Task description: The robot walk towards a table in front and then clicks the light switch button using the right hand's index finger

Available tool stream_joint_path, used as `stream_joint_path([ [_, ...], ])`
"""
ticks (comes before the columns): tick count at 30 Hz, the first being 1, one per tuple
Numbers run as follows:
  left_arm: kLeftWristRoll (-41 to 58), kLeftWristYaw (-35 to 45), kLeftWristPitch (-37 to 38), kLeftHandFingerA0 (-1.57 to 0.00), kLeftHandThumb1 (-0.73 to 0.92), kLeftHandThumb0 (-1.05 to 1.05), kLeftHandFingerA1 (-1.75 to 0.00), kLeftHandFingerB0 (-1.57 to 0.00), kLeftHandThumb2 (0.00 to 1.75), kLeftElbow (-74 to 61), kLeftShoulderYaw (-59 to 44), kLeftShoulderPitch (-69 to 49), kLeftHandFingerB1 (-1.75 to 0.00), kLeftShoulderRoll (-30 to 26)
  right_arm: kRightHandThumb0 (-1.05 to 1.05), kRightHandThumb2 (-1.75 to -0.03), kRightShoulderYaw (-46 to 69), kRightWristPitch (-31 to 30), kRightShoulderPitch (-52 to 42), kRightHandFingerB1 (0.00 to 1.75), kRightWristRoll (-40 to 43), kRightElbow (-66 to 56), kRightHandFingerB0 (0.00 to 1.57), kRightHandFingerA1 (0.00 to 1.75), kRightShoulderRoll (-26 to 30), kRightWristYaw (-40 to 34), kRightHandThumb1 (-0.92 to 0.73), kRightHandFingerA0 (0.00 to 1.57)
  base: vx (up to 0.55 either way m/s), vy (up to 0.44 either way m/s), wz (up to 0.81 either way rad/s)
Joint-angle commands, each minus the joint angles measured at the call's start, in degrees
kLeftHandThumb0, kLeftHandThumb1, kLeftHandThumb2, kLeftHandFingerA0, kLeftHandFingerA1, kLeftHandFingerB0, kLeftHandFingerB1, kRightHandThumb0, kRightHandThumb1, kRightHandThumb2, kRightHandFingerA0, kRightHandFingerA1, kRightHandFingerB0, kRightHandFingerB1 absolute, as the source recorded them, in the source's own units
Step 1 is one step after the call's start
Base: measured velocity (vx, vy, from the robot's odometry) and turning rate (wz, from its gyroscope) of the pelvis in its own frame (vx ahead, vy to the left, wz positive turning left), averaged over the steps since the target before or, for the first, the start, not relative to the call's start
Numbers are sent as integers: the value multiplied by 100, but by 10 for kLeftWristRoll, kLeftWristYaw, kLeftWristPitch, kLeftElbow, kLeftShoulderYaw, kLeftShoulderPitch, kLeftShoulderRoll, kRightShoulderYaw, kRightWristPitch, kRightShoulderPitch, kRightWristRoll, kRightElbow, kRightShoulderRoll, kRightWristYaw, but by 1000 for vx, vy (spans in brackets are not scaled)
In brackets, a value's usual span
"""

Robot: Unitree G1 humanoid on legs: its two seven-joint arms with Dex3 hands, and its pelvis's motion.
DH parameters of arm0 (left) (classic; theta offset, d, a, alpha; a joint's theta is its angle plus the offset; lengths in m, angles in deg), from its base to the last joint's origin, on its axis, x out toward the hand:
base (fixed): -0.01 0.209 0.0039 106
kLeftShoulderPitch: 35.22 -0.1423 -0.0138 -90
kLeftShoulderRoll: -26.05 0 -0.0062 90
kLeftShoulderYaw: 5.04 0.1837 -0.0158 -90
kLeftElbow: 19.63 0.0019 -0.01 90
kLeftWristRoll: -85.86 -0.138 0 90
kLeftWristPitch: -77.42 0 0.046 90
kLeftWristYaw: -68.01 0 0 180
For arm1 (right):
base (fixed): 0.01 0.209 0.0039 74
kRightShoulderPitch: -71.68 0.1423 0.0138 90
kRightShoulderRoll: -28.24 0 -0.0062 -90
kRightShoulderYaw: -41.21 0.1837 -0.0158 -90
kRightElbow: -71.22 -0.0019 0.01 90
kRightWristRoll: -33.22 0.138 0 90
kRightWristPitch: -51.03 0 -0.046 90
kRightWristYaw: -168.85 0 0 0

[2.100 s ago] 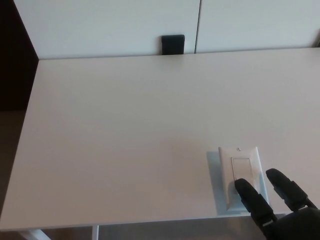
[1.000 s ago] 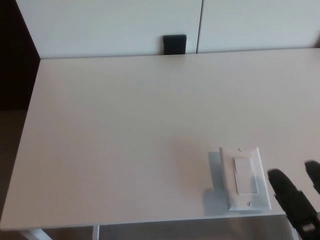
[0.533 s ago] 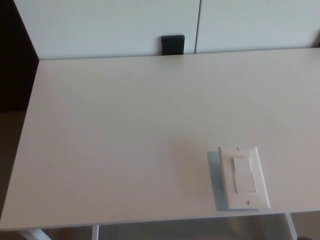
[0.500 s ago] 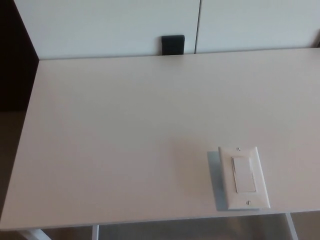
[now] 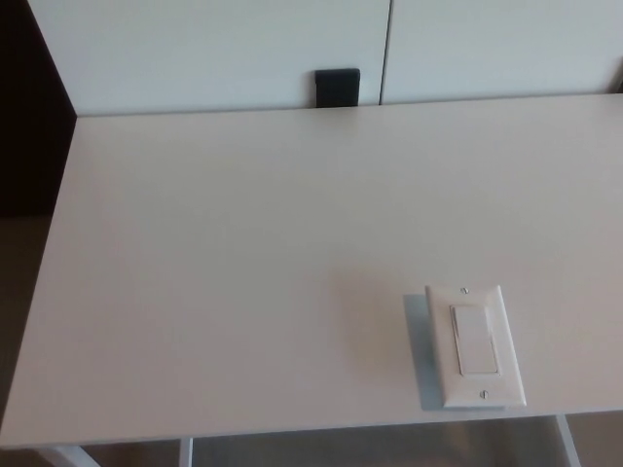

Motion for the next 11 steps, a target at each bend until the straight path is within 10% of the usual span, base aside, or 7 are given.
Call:
stream_joint_path([
  [1,1,6,25,-27,52,-14,-57,-16,93,13,-15,-27,-50,-10,-91,-71,24,69,29,51,223,102,24,68,-14,107,-58,25,0,0,0],
  [3,4,7,25,-28,52,-14,-57,-16,93,17,-17,-21,-50,-10,-88,-60,26,64,34,47,236,101,27,65,-18,118,-66,25,0,0,0],
  [4,5,8,25,-28,52,-13,-57,-16,93,17,-18,-20,-50,-9,-87,-91,26,63,36,53,236,103,25,65,-17,119,-51,26,0,0,0],
  [5,6,7,24,-28,52,-14,-57,-16,92,16,-19,-19,-50,-9,-85,-60,26,66,38,47,239,104,26,66,-15,122,-65,25,0,0,0],
  [11,0,-1,12,-28,52,-13,-57,-17,93,8,-19,-19,-50,-8,-85,-61,24,78,38,46,243,108,26,65,-9,130,-66,24,0,0,0],
])
